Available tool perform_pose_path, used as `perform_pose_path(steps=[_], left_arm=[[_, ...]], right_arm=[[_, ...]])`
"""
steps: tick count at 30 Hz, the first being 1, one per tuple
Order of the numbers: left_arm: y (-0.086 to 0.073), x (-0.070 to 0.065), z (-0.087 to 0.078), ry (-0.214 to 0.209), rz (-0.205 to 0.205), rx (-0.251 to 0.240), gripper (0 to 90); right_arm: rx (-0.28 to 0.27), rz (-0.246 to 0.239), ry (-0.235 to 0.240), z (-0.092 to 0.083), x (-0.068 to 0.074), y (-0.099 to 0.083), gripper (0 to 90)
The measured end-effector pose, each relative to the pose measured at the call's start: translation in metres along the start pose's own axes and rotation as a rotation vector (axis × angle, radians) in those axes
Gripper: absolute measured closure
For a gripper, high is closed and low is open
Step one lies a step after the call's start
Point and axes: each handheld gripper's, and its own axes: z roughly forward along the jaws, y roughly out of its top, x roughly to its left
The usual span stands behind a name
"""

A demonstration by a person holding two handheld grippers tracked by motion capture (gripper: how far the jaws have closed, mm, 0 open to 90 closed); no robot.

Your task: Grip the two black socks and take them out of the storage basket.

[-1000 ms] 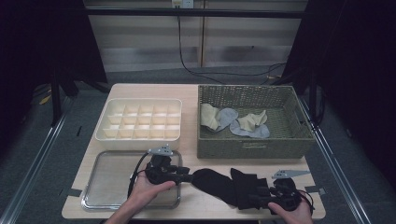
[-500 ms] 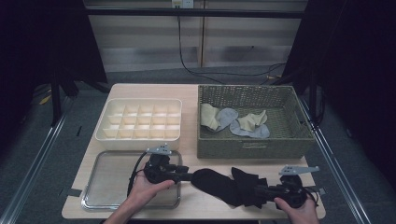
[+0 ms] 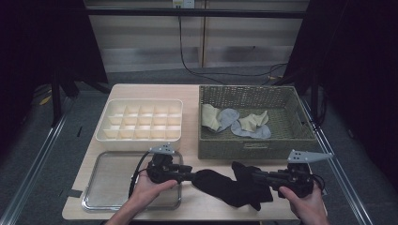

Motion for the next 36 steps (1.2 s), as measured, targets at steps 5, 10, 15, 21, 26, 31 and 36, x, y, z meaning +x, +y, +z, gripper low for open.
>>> perform_pose_path(steps=[5, 10, 15, 21, 26, 31, 36], left_arm=[[0.001, 0.000, -0.003, 0.004, 0.000, -0.006, 59.7], [0.001, 0.003, -0.009, 0.011, -0.006, -0.024, 59.7], [-0.001, 0.006, -0.014, 0.023, -0.023, -0.039, 59.8], [-0.003, 0.008, -0.015, 0.026, -0.026, -0.034, 59.8], [-0.002, 0.007, -0.013, 0.016, -0.033, -0.039, 59.8], [0.001, 0.001, 0.000, 0.004, -0.018, -0.010, 59.8], [0.006, -0.007, 0.022, -0.025, 0.003, 0.034, 59.9]], right_arm=[[-0.022, -0.043, 0.059, 0.009, 0.013, 0.022, 83.5], [-0.003, -0.083, 0.110, 0.026, 0.024, 0.038, 83.5], [-0.025, -0.123, 0.160, 0.039, 0.033, 0.047, 83.4], [0.026, -0.108, 0.185, 0.045, 0.031, 0.034, 83.6], [0.084, 0.001, 0.167, 0.033, 0.007, -0.005, 83.6], [0.132, 0.062, 0.149, 0.023, -0.006, -0.036, 83.7], [0.173, 0.080, 0.125, 0.016, -0.013, -0.045, 83.7]])
